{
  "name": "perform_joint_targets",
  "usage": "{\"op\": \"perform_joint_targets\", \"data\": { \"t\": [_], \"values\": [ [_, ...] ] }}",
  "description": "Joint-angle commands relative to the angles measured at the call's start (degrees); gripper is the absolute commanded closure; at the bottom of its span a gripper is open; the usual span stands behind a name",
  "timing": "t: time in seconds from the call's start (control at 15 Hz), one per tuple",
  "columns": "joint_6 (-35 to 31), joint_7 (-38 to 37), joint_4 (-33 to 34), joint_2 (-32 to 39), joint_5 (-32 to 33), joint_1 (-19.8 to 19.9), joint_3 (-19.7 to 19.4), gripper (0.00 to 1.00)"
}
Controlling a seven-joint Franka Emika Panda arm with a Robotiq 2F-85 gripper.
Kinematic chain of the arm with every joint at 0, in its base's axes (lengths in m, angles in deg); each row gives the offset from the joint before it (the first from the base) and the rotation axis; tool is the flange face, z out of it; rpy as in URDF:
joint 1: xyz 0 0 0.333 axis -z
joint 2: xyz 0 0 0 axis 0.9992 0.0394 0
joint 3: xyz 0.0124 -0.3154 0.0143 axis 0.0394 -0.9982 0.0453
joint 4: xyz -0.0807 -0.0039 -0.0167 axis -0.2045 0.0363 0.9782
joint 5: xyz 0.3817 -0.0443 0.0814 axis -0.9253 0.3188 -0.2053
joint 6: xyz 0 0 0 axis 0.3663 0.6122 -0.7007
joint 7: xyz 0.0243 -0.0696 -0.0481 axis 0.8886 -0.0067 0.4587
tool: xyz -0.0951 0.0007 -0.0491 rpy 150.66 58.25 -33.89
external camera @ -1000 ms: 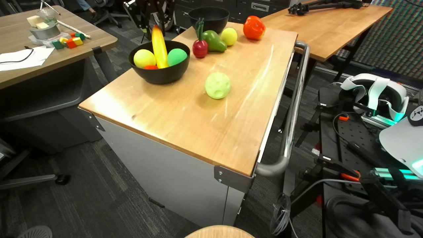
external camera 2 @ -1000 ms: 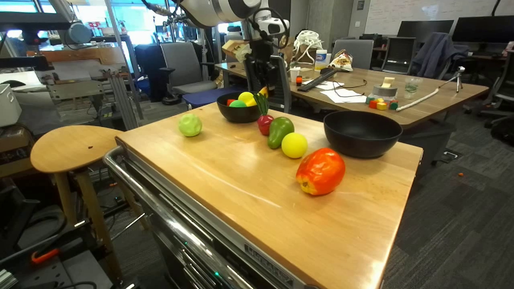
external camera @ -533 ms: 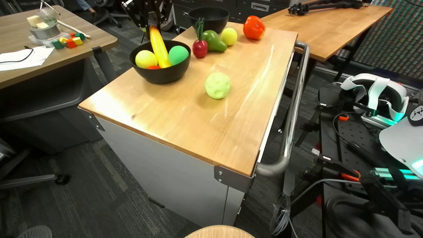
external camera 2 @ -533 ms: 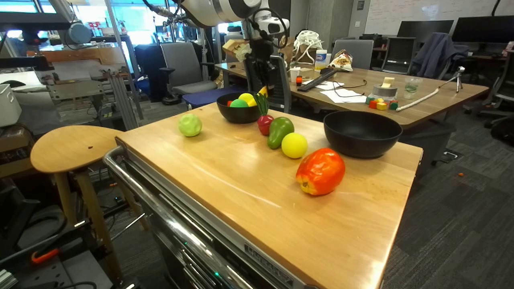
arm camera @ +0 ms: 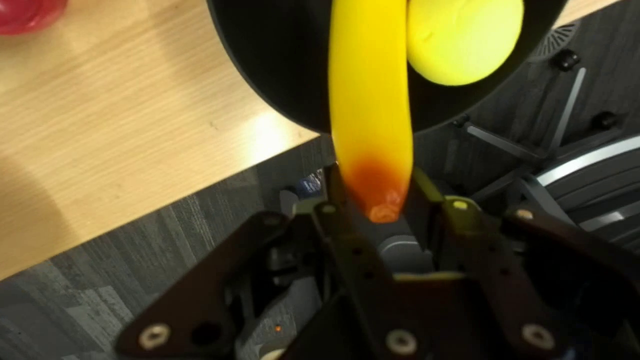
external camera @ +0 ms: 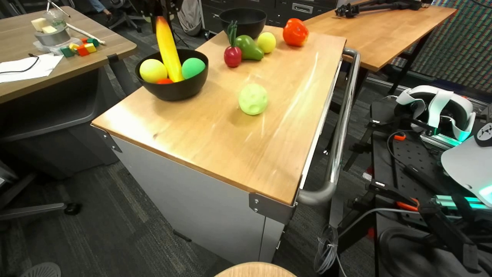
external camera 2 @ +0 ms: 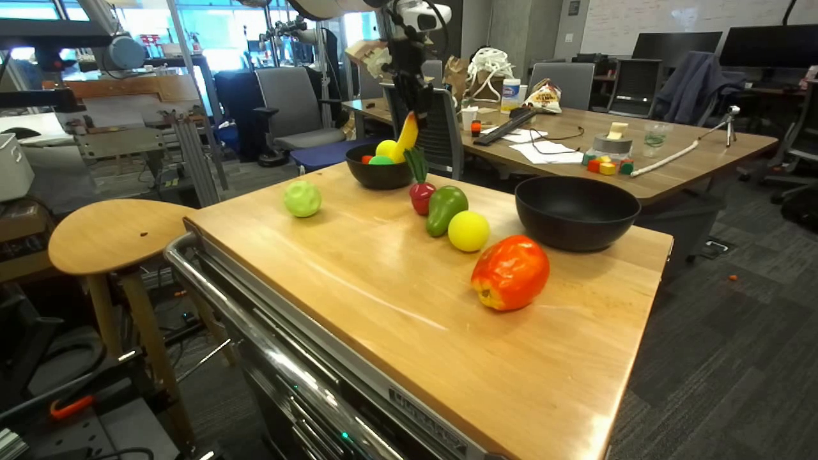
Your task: Take the fruits and vegetables out of the bowls and put them on the table
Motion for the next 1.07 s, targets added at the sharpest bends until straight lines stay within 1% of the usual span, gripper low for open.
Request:
{"op": "perform_joint_targets", "data": {
  "t": [0.0, 0.2, 0.33, 0.4, 0.47, 0.6, 0.67, 0.8, 0.87, 0.93, 1.0],
  "values": [
    [-2.8, 3.2, -2.5, -6.1, -2.1, -0.1, 0.6, 0.91],
    [-4.8, 5.8, -5.0, -10.3, -2.9, 0.7, 0.8, 0.91],
    [-5.2, 7.7, -7.3, -12.6, -4.7, 1.8, 1.2, 0.91],
    [-5.4, 8.8, -8.6, -13.5, -5.6, 2.2, 1.3, 0.41],
    [-5.9, 9.7, -10.3, -14.5, -6.5, 2.6, 1.4, 0.4],
    [-6.8, 12.2, -13.9, -15.9, -8.7, 3.5, 1.7, 0.26],
    [-3.7, 9.4, -8.3, -12.6, -6.4, 2.3, 0.5, 0.42],
    [-4.7, 10.6, -10.9, -13.4, -7.1, 2.8, 0.6, 0.27],
    [-5.0, 10.7, -11.4, -13.6, -7.1, 2.8, 0.6, 0.06],
    [-5.0, 10.7, -11.5, -13.4, -7.3, 2.7, 0.8, 0.06],
    [-4.8, 10.5, -11.2, -12.8, -7.5, 2.4, 1.0, 0.01]
  ]
}}
